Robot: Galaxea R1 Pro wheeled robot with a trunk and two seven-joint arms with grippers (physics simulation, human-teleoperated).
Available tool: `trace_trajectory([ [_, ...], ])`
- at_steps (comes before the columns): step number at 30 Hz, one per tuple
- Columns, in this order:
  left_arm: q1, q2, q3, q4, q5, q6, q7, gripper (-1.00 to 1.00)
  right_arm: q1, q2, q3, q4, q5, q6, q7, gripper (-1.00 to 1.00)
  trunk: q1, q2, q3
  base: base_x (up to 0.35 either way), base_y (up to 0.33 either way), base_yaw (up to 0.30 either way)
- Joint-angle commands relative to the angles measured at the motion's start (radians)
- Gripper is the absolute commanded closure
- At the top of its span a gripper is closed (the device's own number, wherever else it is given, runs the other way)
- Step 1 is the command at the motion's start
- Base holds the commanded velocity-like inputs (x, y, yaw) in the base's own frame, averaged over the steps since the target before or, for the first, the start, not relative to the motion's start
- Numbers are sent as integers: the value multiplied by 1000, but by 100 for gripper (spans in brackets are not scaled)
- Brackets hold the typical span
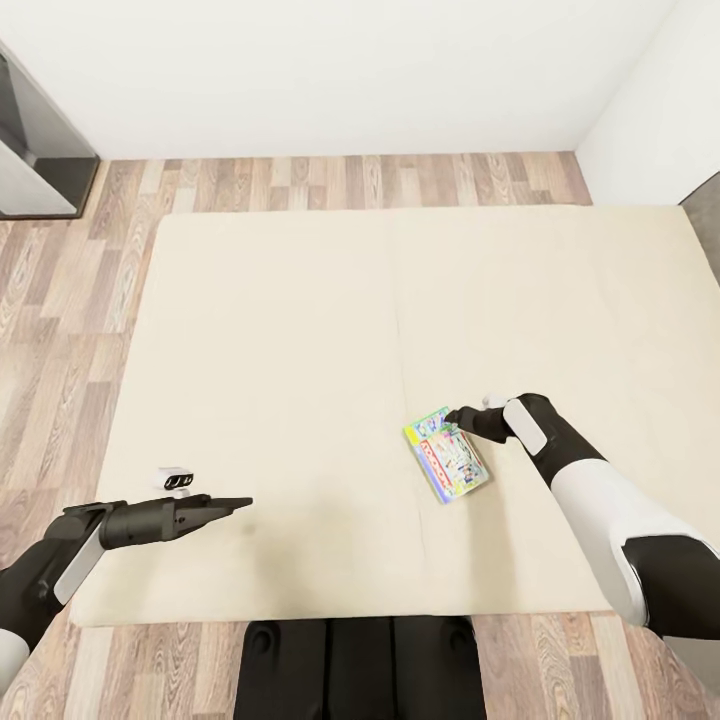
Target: Put all the toys in the child's room - the three board games (two on the bed and one on the table), the two jigsaw puzzles on the table, and the tennis ball on the table - inside the toy box on the table in the child's room.
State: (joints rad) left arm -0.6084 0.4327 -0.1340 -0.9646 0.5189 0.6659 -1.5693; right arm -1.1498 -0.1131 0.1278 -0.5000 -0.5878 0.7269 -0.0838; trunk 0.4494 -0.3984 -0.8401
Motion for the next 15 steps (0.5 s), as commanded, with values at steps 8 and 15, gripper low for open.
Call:
trace_trajectory([
  [8,-1,1,-4,0,6,11,-2,-100,-1,-2,9,-2,-10,3,-8,-100,1,-2,-6,0,0,0],
  [15,-1,1,-4,0,6,11,-2,-100,-1,-2,9,-2,-10,4,-7,-100,1,-2,-11,0,0,0],
])
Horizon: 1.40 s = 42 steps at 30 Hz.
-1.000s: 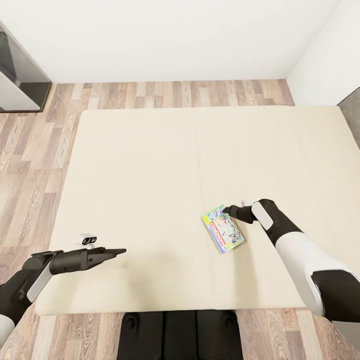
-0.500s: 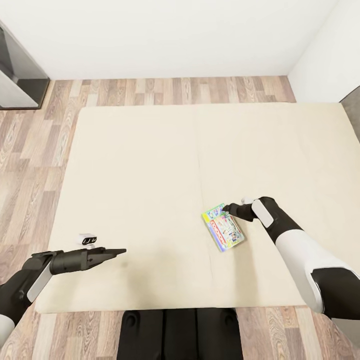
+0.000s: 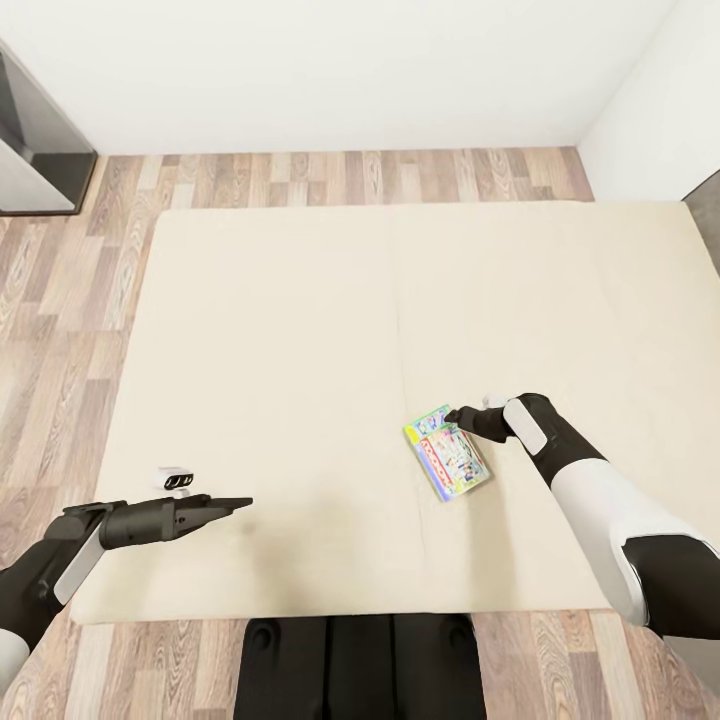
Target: Put all the toys in the child's room - the three board games (two on the bed and one on the table), the two jigsaw puzzles on the table, and the tennis ball on the table - inside the toy box on the table in the child's room.
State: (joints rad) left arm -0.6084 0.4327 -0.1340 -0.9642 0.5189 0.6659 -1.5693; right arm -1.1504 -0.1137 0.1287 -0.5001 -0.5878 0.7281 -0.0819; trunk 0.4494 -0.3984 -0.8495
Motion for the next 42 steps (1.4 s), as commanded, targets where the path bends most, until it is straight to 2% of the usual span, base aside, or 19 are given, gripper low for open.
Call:
trace_trajectory([
  [1,-1,1,-4,0,6,11,-2,-100,0,-2,8,-2,-11,3,-7,-100,1,-2,-2,0,0,0],
  [16,-1,1,-4,1,6,11,-2,-100,-2,-15,8,0,-14,29,29,-100,1,-2,-13,0,0,0],
  [24,-1,1,-4,1,7,11,-2,-100,-2,-18,9,0,-12,30,126,-100,1,-2,-19,0,0,0],
  [28,-1,1,-4,1,6,11,-2,-100,-2,-18,9,1,-11,30,145,-100,1,-2,-23,0,0,0],
  [42,-1,1,-5,1,6,11,-2,-100,-2,-18,9,2,-10,29,154,-100,1,-2,-31,0,0,0],
])
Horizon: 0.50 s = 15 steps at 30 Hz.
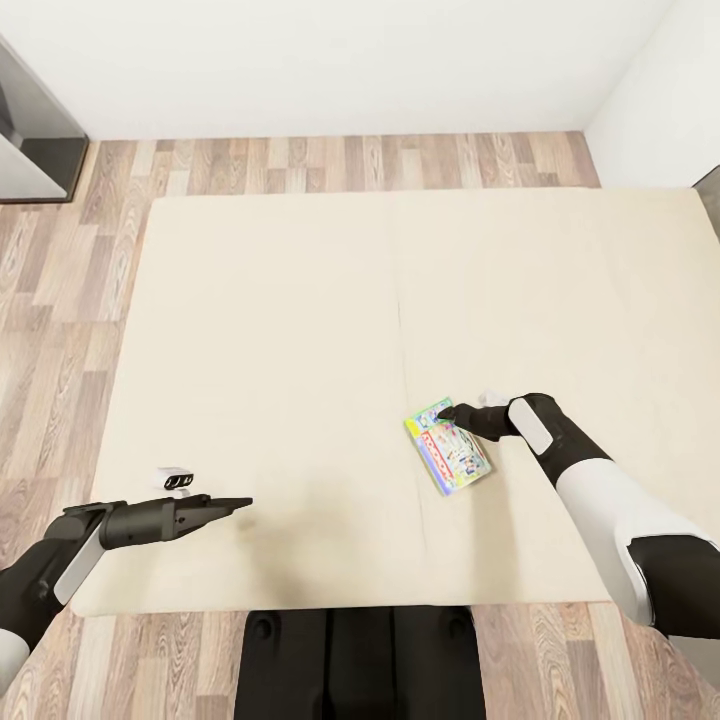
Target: Put all the toys in the child's room - the three board games (two on the bed and one on the table), the two jigsaw puzzles on the table, and the tennis ball on the table - inside the toy box on the table in the child's room.
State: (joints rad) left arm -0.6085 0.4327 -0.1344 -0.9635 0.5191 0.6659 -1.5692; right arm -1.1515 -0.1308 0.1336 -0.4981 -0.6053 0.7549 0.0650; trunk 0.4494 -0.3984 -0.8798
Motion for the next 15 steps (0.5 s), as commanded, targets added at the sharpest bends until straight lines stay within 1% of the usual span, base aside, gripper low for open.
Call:
trace_trajectory([
  [1,-1,1,-4,0,6,11,-2,-100,0,-1,4,0,7,3,7,-100,1,-2,-1,0,0,0],
  [10,-1,1,-4,0,6,11,-2,-100,0,-1,5,-1,7,3,7,-100,1,-2,-2,0,0,0],
  [15,-1,1,-4,0,6,11,-2,-100,0,-1,5,-1,7,3,7,-100,1,-2,-7,0,0,0],
])
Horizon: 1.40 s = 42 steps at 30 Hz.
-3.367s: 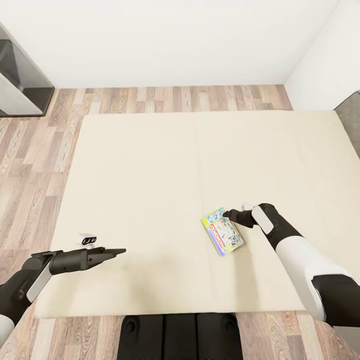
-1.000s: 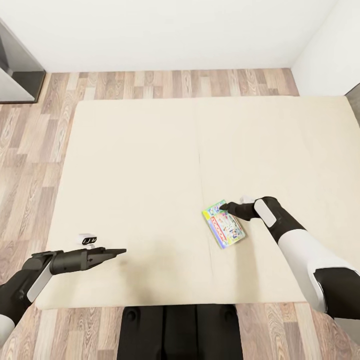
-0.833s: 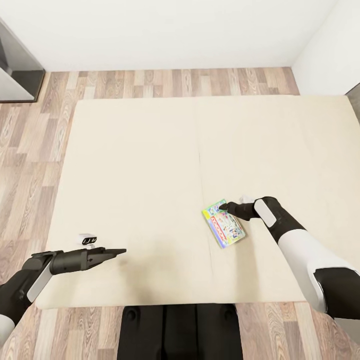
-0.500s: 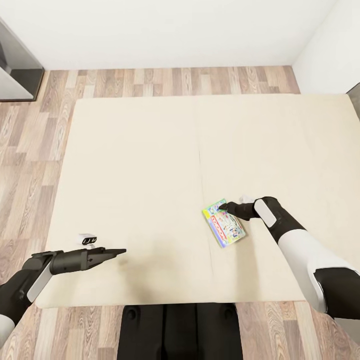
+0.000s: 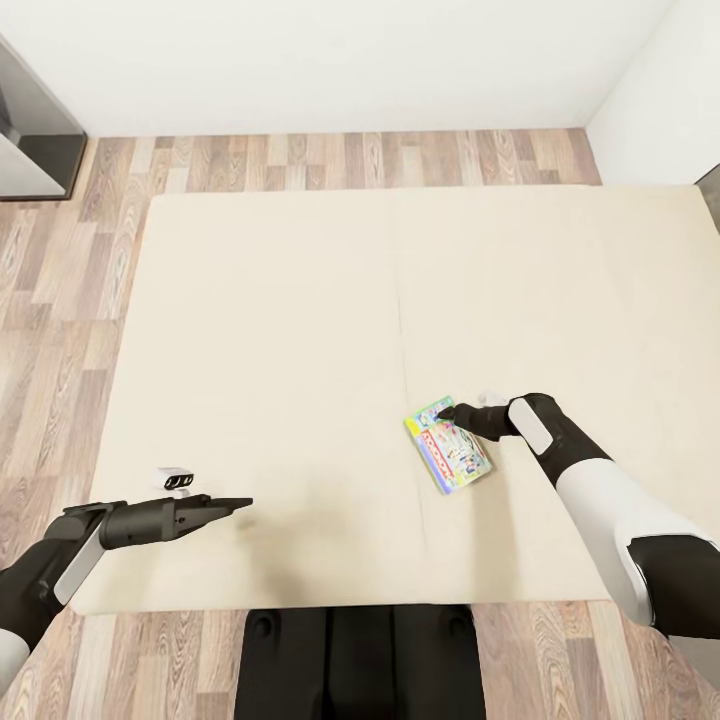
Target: Put all the toys in the child's room - the three board games (two on the bed and one on the table), the two jigsaw puzzles on the table, and the tennis ball on the table - inside the toy box on the table in the child's room.
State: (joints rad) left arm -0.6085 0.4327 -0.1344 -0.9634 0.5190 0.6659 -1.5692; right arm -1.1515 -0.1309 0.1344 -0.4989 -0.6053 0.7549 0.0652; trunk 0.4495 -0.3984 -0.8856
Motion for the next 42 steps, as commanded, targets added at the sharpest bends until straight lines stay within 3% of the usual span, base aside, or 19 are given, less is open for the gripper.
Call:
trace_trajectory([
  [1,-1,1,-4,0,6,11,-2,-100,-1,-1,4,-1,7,2,7,-100,1,-2,-2,0,0,0],
  [42,-1,0,-5,0,6,11,-2,-100,0,-1,4,-1,22,1,7,-100,1,-2,-16,0,0,0],
])
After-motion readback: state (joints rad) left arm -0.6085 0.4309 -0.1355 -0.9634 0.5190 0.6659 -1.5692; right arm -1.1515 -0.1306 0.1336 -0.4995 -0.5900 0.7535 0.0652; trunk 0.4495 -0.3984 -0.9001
